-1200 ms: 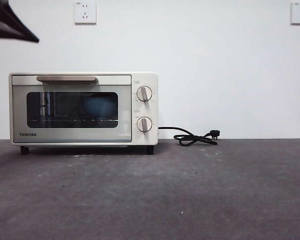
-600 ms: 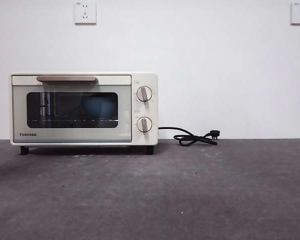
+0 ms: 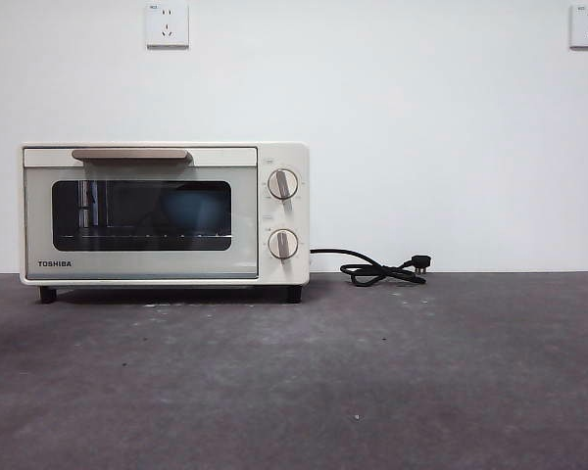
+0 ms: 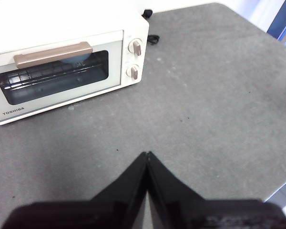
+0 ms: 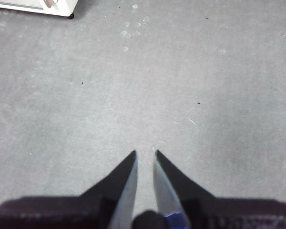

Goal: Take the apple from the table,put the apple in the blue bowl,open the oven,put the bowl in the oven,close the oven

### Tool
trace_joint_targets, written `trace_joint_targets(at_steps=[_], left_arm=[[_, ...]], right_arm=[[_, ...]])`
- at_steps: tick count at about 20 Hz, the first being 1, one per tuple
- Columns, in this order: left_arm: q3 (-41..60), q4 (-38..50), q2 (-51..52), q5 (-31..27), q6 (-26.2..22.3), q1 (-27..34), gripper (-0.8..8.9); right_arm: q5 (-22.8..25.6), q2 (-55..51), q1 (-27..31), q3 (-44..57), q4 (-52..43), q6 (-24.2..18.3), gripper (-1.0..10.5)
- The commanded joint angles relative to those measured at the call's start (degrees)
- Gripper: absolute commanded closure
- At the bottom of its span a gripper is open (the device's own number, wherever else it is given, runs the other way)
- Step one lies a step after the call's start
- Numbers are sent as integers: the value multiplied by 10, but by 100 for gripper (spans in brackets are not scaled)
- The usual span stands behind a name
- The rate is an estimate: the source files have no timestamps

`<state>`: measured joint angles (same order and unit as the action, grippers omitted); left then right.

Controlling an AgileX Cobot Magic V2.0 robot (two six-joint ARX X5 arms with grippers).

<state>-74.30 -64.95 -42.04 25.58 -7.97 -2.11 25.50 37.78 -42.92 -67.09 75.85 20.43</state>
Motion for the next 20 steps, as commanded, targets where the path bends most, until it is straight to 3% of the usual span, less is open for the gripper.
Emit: trace_joint_targets(at_steps=[1, 6, 12, 15, 20], left_arm=[[4, 40, -4, -2, -39, -2, 817], [121, 257, 37, -2, -99, -2, 817], [454, 560, 182, -7, -87, -2, 817], [571, 634, 260, -80, -49, -2, 817], [664, 639, 380, -216, -27, -2, 817]], right_arm=[[1, -1, -2, 5, -1, 6, 885], [1, -1, -2, 5, 2, 6, 885], [1, -1, -2, 5, 7, 6, 885], [1, -1, -2, 5, 7, 6, 885], [1, -1, -2, 5, 7, 6, 885]])
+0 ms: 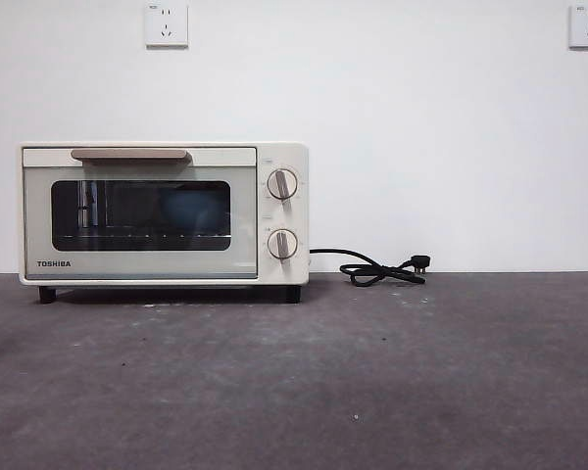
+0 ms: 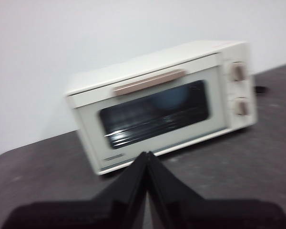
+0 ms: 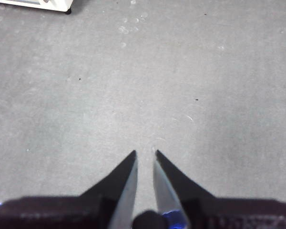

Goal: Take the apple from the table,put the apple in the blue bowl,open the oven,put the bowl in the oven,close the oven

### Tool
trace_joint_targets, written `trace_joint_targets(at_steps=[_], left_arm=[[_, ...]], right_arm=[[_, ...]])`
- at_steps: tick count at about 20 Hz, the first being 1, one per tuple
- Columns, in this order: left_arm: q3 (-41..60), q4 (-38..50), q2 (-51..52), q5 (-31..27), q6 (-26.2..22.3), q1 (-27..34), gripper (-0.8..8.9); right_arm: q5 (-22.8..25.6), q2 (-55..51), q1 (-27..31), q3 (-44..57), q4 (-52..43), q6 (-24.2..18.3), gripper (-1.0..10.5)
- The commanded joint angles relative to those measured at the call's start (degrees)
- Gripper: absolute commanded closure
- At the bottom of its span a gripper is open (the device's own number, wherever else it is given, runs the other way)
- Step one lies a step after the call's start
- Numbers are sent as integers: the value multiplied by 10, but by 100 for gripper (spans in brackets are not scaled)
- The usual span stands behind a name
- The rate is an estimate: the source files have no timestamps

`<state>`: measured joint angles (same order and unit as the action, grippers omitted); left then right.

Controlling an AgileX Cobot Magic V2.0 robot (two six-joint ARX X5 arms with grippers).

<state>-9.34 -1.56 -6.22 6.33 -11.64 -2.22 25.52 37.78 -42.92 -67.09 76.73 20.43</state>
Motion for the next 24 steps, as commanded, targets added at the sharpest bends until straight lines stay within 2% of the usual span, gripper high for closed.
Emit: trace_joint_targets(at_steps=[1, 4, 8, 11, 14, 17, 24], left_arm=[[24, 3, 37, -40, 9, -1, 817], [53, 3, 60, -79, 10, -1, 817], [87, -5, 60, -76, 17, -1, 817], [89, -43, 60, -74, 29, -1, 817], [89, -83, 60, -74, 80, -1, 817], [89, -78, 60, -74, 116, -1, 817], [89, -78, 56, -74, 116, -1, 817]], right_arm=[[0, -1, -2, 5, -2, 6, 885], [0, -1, -2, 5, -2, 6, 885], [0, -1, -2, 5, -2, 6, 885], [0, -1, -2, 5, -2, 6, 885], [0, -1, -2, 5, -2, 6, 885], [0, -1, -2, 5, -2, 6, 885], [0, -1, -2, 5, -2, 6, 885]])
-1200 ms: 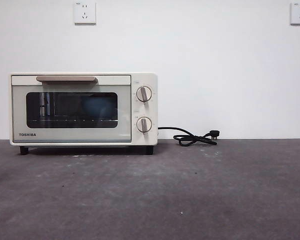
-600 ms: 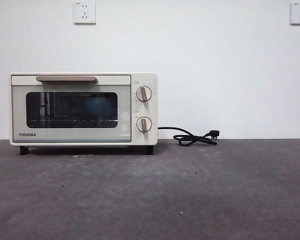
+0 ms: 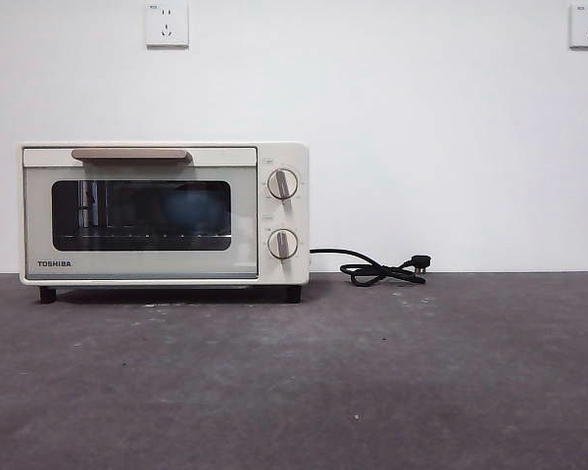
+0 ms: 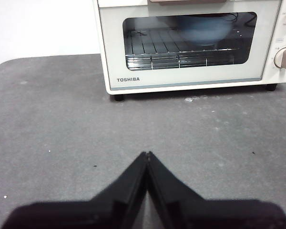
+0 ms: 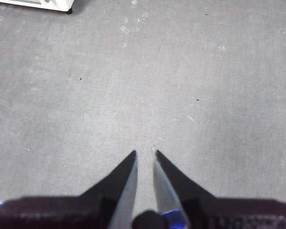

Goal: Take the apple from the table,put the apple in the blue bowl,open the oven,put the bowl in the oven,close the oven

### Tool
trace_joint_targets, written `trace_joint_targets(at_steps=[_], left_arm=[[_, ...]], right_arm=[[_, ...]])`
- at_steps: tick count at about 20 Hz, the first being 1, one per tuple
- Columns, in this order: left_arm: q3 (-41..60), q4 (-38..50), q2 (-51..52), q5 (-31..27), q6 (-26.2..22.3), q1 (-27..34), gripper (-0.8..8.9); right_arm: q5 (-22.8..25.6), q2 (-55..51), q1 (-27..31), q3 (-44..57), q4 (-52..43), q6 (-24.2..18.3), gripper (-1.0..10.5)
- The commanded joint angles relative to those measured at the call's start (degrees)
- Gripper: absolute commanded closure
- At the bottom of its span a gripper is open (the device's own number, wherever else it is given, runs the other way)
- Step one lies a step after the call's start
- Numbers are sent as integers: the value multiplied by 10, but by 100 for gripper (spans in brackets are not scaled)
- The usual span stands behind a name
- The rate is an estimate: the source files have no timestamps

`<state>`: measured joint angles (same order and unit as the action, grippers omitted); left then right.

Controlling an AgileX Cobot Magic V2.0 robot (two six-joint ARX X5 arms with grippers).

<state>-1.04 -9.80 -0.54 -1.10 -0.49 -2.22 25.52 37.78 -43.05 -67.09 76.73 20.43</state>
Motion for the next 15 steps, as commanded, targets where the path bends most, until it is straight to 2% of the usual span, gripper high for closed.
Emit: trace_joint_targets(at_steps=[1, 10, 13, 15], left_arm=[[6, 4, -1, 0, 5, -1, 817], [6, 4, -1, 0, 5, -1, 817], [6, 4, -1, 0, 5, -1, 817], [6, 4, -1, 0, 5, -1, 817]], right_arm=[[0, -1, 0, 5, -2, 6, 885], [3, -1, 0, 5, -1, 0, 885], [70, -2, 7, 5, 3, -13, 885], [96, -2, 45, 5, 0, -11, 886]])
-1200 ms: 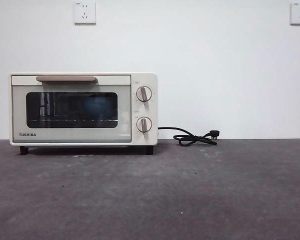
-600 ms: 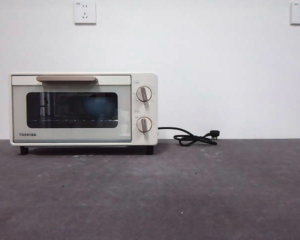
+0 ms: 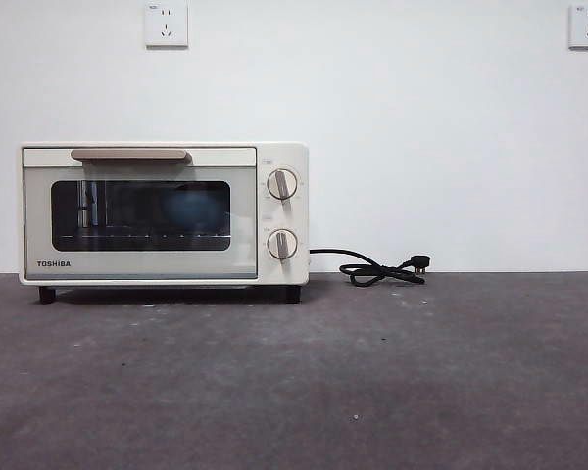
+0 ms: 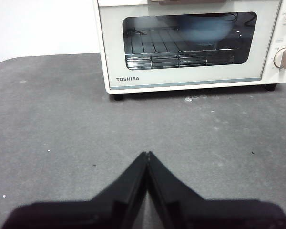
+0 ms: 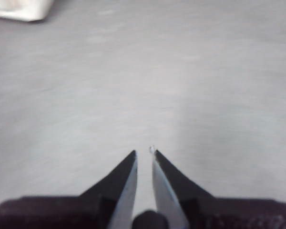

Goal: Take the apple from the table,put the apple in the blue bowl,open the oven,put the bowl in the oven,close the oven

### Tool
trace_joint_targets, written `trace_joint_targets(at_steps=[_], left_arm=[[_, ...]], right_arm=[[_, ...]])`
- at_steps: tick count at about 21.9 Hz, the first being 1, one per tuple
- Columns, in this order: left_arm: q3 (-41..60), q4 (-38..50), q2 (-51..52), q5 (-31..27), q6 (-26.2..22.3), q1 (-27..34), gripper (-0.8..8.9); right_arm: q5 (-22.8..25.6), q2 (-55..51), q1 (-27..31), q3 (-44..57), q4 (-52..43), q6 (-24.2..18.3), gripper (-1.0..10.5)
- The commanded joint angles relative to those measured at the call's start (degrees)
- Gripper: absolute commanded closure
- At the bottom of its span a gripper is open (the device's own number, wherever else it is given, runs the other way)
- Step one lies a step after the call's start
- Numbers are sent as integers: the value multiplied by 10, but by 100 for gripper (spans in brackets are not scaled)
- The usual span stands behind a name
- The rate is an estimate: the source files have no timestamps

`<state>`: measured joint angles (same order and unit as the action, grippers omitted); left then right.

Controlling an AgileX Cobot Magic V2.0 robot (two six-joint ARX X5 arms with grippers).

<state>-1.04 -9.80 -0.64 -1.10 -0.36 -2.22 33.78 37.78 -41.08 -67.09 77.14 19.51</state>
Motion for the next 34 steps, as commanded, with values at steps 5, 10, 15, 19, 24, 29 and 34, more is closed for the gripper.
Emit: trace_joint_targets(at_steps=[5, 10, 15, 19, 24, 29, 34], left_arm=[[6, 4, 0, 0, 4, -1, 817], [6, 4, 0, 0, 4, -1, 817], [6, 4, 0, 0, 4, -1, 817], [6, 4, 0, 0, 4, -1, 817], [6, 4, 0, 0, 4, -1, 817], [6, 4, -1, 0, 4, -1, 817], [6, 4, -1, 0, 4, -1, 817]], right_arm=[[-110, -9, 212, 5, -13, -23, 954], [-151, -34, 355, 17, -95, -68, 954], [-250, -98, 435, 155, -308, -169, 954], [-347, -166, 460, 346, -493, -232, 948], [-356, -222, 460, 476, -575, -226, 949], [-373, -283, 460, 562, -596, -227, 950], [-374, -337, 460, 608, -609, -227, 950]])
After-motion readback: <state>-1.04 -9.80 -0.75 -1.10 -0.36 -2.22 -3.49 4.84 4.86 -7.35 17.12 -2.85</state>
